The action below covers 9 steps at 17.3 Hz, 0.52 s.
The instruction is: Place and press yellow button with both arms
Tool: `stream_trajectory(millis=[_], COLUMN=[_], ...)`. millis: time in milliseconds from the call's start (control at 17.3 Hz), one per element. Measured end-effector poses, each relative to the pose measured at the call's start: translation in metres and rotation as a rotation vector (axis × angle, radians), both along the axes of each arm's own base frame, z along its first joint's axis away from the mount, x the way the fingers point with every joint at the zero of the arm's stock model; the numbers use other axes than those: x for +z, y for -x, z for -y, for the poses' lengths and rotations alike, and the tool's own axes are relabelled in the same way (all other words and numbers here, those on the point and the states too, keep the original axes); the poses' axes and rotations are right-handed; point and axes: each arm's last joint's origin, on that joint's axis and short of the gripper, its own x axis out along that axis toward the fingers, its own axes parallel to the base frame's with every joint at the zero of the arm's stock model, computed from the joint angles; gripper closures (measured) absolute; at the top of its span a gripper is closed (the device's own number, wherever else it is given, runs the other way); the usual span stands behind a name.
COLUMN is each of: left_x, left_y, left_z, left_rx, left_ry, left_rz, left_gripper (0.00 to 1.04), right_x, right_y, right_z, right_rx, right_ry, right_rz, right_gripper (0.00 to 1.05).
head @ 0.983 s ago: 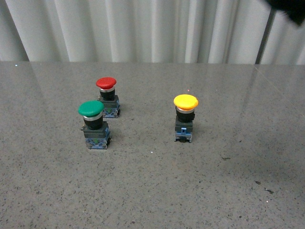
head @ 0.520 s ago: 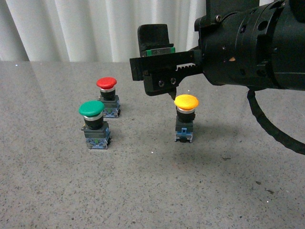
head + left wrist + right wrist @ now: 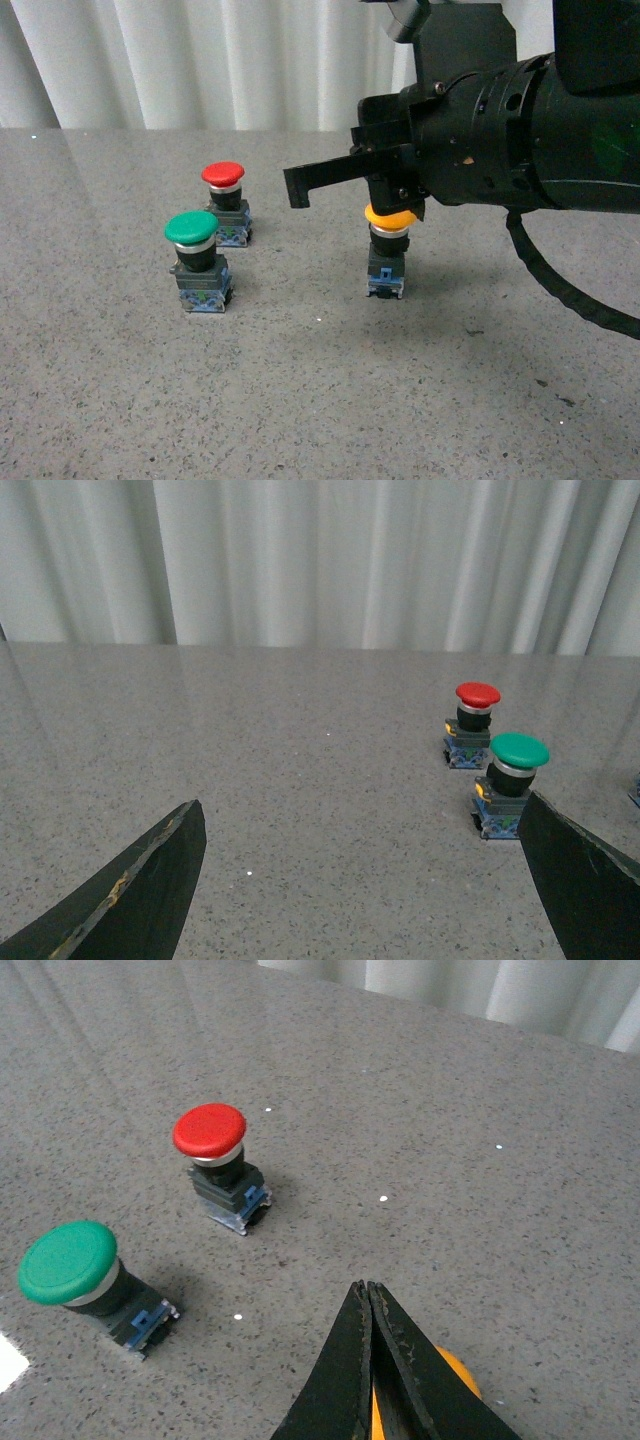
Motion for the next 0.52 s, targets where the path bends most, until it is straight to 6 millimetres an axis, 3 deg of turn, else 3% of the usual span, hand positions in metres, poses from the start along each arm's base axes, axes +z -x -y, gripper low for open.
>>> stream_trajectory(millis=[520], left_x=[-0.0002], left_y=[0.0], left_z=[0.0], left_rx=[0.0], left_ry=[0.0], left_rz=[-0.001], left_gripper=[0.07], right_x=[-0.0096], right_y=[-0.0008], right_z=[0.0127], right_rx=[-0.014], right_ry=[0.025], right_rz=[-0.038], right_gripper=[1.03])
